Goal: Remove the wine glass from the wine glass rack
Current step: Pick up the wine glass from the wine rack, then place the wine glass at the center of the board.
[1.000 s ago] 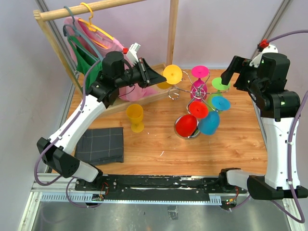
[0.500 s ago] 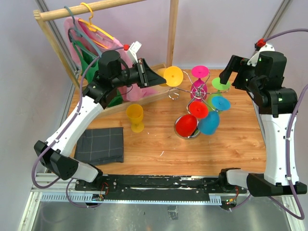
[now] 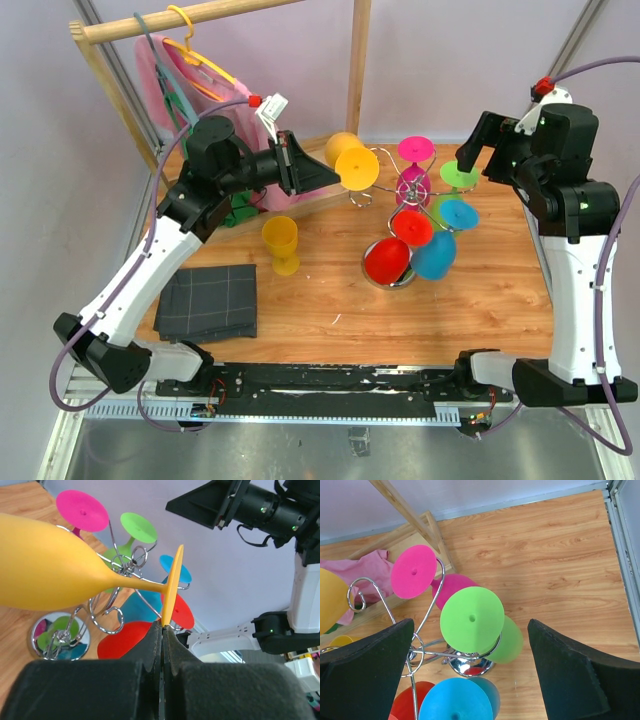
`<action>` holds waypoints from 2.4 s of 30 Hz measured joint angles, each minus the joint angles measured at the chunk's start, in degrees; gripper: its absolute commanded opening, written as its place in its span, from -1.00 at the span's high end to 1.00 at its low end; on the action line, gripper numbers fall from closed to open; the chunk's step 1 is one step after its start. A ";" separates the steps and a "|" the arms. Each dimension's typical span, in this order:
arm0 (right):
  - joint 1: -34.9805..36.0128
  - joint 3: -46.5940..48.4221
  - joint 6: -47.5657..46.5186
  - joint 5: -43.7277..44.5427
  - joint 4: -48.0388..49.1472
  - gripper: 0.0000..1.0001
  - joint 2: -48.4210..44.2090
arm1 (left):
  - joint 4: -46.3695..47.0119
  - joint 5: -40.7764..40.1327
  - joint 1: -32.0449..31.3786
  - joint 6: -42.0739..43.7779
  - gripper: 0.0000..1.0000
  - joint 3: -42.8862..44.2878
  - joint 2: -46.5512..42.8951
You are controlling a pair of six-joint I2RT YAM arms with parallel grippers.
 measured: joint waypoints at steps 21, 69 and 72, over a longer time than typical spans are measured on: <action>0.00 1.14 0.02 -0.79 0.17 -0.97 1.29 | 0.44 -4.92 -0.04 1.60 0.99 -8.20 -2.71; 0.00 7.06 0.00 -1.01 -1.14 -0.97 4.59 | -2.14 -16.06 0.35 3.17 0.99 -13.60 -5.99; 0.00 7.82 0.02 -1.05 -1.46 -0.97 4.96 | -2.95 -16.57 0.35 4.24 1.00 -13.60 -6.01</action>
